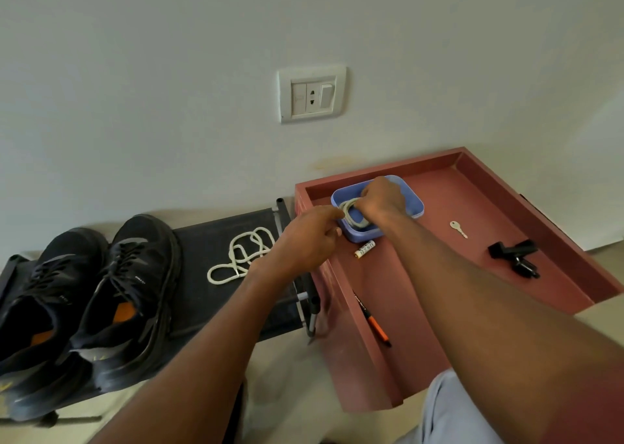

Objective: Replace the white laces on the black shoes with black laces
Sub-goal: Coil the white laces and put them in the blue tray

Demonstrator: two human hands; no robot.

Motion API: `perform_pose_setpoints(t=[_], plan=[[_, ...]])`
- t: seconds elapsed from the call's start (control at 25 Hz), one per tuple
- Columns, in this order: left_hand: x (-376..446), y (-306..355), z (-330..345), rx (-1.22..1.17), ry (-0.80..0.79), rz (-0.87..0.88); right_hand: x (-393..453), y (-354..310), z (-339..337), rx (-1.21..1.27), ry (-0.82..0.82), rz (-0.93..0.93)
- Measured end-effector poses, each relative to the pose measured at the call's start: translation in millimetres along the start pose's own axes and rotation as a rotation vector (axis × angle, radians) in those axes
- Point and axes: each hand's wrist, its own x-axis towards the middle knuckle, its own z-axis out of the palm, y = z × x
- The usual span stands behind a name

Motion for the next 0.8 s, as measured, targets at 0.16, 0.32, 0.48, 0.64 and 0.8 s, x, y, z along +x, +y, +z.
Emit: perform_pose_setpoints(t=[0.16, 0.32, 0.48, 0.64, 0.8], plan=[[-7, 1, -15, 0.012, 0.095, -0.055, -14, -10, -17, -0.002, 0.102, -0.024], [-21, -24, -42, 0.080, 0.154, -0.237, -35, -39, -35, 0.206, 0.087, -0.094], [-46, -81, -71, 0.321, 0.055, -0.464, -82, -88, -37, 0.219, -0.304, -0.298], [-70, -115, -74, 0.443, -0.144, -0.567, -118, -127, -20, -0.062, -0.563, -0.470], [-83, -133, -57, 0.512, -0.294, -0.459, -130, -143, -2, -0.080, -0.580, -0.501]])
